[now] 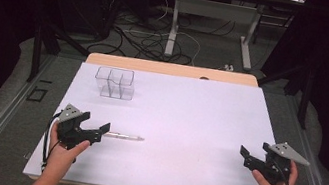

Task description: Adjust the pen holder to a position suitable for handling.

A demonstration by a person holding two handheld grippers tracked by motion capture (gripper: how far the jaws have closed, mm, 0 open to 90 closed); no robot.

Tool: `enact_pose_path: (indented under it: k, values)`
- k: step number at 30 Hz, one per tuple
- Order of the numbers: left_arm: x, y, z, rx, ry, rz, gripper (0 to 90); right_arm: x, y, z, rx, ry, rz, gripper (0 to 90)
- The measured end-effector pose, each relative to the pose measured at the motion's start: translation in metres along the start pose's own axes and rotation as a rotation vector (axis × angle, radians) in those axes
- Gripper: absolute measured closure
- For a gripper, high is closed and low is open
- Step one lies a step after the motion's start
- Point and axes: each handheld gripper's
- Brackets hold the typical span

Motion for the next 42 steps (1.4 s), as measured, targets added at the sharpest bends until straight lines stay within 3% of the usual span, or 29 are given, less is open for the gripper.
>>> enact_pose_path:
  k: [1, 5, 12, 14, 17, 24, 30, 34, 35, 42]
  values:
    - [0.002, 0.000, 0.000, 0.001, 0.002, -0.003, 9.8, 0.000, 0.000, -0.001, 0.020, -0.001, -0.003, 17.0]
    - [0.006, 0.001, 0.000, 0.002, 0.008, -0.014, 12.1, 0.002, -0.002, -0.001, -0.005, 0.010, -0.014, 17.2]
    - [0.003, 0.005, 0.002, 0.007, 0.044, -0.014, 16.1, -0.001, 0.001, -0.004, -0.001, -0.003, -0.002, 17.2]
    - [-0.002, 0.015, 0.004, -0.001, 0.070, 0.016, 17.0, -0.002, 0.001, -0.007, 0.017, -0.002, -0.012, 17.2]
    - [-0.008, 0.026, 0.005, -0.010, 0.108, 0.038, 22.5, 0.000, 0.001, -0.008, 0.003, -0.002, 0.001, 17.3]
    - [-0.010, 0.044, 0.002, -0.054, 0.148, 0.036, 31.6, 0.001, 0.001, -0.011, -0.003, 0.006, -0.003, 17.2]
    - [0.004, 0.078, 0.004, -0.040, 0.205, 0.009, 34.4, 0.000, 0.001, -0.009, 0.008, 0.008, -0.019, 17.3]
    - [0.009, 0.093, 0.006, -0.040, 0.219, 0.008, 34.4, -0.002, 0.002, -0.008, 0.011, 0.003, -0.010, 17.2]
    - [0.013, 0.101, 0.007, -0.044, 0.231, -0.003, 34.5, -0.002, 0.002, -0.009, 0.030, 0.007, -0.015, 17.2]
    - [0.026, 0.125, 0.007, -0.055, 0.236, -0.041, 36.0, -0.001, 0.001, -0.008, 0.028, 0.003, -0.009, 17.2]
Point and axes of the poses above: each handheld gripper's, and its own axes: x roughly forward along the jaws, y roughly out of its top, z roughly to its right, and after that the axes turned 8 degrees about -x, right-handed
